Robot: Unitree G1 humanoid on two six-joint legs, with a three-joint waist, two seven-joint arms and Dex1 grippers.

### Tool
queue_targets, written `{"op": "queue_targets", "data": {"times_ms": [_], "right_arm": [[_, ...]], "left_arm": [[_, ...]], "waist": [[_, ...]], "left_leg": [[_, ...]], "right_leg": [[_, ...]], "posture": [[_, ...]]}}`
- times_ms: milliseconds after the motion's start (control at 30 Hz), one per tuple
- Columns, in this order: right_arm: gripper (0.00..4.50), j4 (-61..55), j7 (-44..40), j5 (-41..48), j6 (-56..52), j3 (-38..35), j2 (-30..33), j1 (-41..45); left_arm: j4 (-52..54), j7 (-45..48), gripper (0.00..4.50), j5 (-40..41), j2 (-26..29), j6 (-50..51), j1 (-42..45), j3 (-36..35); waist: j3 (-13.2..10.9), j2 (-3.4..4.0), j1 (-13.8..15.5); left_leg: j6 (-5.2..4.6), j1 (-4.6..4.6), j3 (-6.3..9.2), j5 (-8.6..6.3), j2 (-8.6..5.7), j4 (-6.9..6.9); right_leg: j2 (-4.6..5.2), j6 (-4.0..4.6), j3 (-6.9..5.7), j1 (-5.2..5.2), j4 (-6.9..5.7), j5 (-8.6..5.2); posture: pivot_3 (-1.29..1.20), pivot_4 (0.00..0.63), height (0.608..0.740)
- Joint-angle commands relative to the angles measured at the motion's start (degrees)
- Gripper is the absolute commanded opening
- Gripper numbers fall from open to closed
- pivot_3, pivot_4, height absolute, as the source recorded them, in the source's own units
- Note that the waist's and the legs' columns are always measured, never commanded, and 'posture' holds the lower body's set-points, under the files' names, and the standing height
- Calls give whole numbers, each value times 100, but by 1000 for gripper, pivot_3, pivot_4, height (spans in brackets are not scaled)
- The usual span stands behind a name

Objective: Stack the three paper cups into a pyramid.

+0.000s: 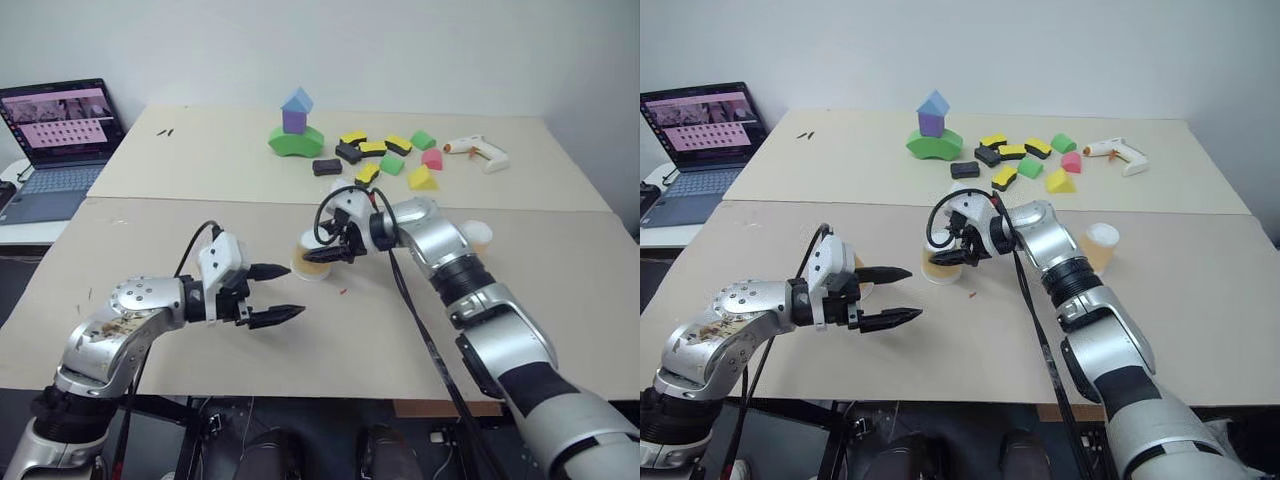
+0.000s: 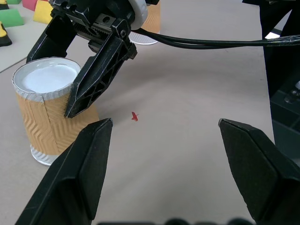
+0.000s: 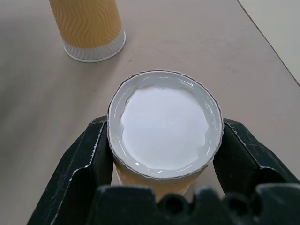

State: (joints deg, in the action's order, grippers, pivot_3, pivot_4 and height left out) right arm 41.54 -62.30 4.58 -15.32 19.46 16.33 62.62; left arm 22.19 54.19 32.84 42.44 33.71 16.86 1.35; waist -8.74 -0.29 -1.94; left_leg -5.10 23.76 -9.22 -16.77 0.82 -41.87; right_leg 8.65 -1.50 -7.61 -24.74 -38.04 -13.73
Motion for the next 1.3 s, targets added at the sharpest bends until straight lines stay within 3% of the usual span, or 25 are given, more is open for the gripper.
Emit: {"op": "queue_targets", "data": {"times_ms": [33, 67, 200, 400, 533, 700, 767, 833, 967, 1100, 1300], "right_arm": [[4186, -22, -18, -51, 86, -168, -15, 21], [4469, -119, 0, -46, 84, -203, 4, -21], [4469, -1273, -80, 287, -484, -592, 333, -363], [4469, -3922, 150, 1123, -2286, -1603, 1326, -1436], [4469, -6019, 568, 1946, -3745, -2752, 2041, -2976], [4469, -7638, 1108, 2448, -4944, -3522, 2469, -4832], [4469, -7885, 1413, 2507, -5221, -3780, 2413, -5306], [4469, -7622, 2102, 1940, -5123, -3692, 2449, -5613], [4469, -6129, 3699, 738, -4469, -3494, 2315, -5276], [4469, -5351, 4316, 450, -3949, -3761, 2148, -4953], [4469, -5283, 4445, 1020, -3800, -4069, 1425, -4167]], "left_arm": [[287, -63, 3818, 20, 23, -44, -72, -144], [298, -68, 3818, 21, 30, -44, -91, -150], [305, -85, 3818, 26, 27, -47, -109, -150], [293, -95, 3818, 18, 16, -67, -148, -149], [193, -170, 3818, -33, -43, -101, -140, -158], [111, -199, 3818, -85, -119, -113, -88, -88], [69, -175, 3818, -105, -150, -109, -58, -67], [20, -137, 3818, -123, -179, -103, -4, -25], [-32, -100, 3818, -125, -222, -71, 139, 34], [-23, -92, 3818, -128, -219, -49, 231, 23], [-73, -103, 3818, -195, -200, -81, 220, -4]], "waist": [[0, 0, -24], [0, 0, -35], [-1, 1, -34], [-1, 1, 76], [-1, 0, 155], [-1, 0, 161], [-1, -1, 145], [-1, -1, 142], [-1, -2, 134], [-1, -1, 128], [0, 0, 61]], "left_leg": [[1, 0, 0, 1, 0, 0], [1, 0, 0, 1, 0, 1], [1, 10, -2, 1, 0, 2], [1, 34, 4, 1, 0, 2], [1, 39, 15, 0, 1, 1], [1, 34, 14, 1, 1, 0], [1, 24, 11, 1, 3, -1], [2, 11, 10, 0, 4, -1], [50, -8, 0, -26, 4, -6], [36, -3, -13, -17, 3, -3], [3, 1, -22, 2, 8, 10]], "right_leg": [[0, 0, 0, -1, -1, 0], [0, 0, 1, -3, -1, 0], [0, 0, 6, -19, -2, 0], [2, 0, -1, -32, 0, 0], [8, 0, -7, -32, 7, 0], [11, 1, -2, -28, 4, 1], [11, 2, 7, -24, -1, 4], [11, 3, 13, -15, -2, 5], [15, -2, 29, 1, -2, 7], [8, -5, 38, -15, -6, 5], [-11, -4, 41, -25, -5, 2]], "posture": [[0, 150, 691], [0, 150, 691], [0, 150, 691], [0, 150, 691], [0, 150, 691], [0, 150, 691], [0, 150, 691], [0, 150, 691], [0, 150, 691], [0, 150, 691], [0, 150, 691]]}}
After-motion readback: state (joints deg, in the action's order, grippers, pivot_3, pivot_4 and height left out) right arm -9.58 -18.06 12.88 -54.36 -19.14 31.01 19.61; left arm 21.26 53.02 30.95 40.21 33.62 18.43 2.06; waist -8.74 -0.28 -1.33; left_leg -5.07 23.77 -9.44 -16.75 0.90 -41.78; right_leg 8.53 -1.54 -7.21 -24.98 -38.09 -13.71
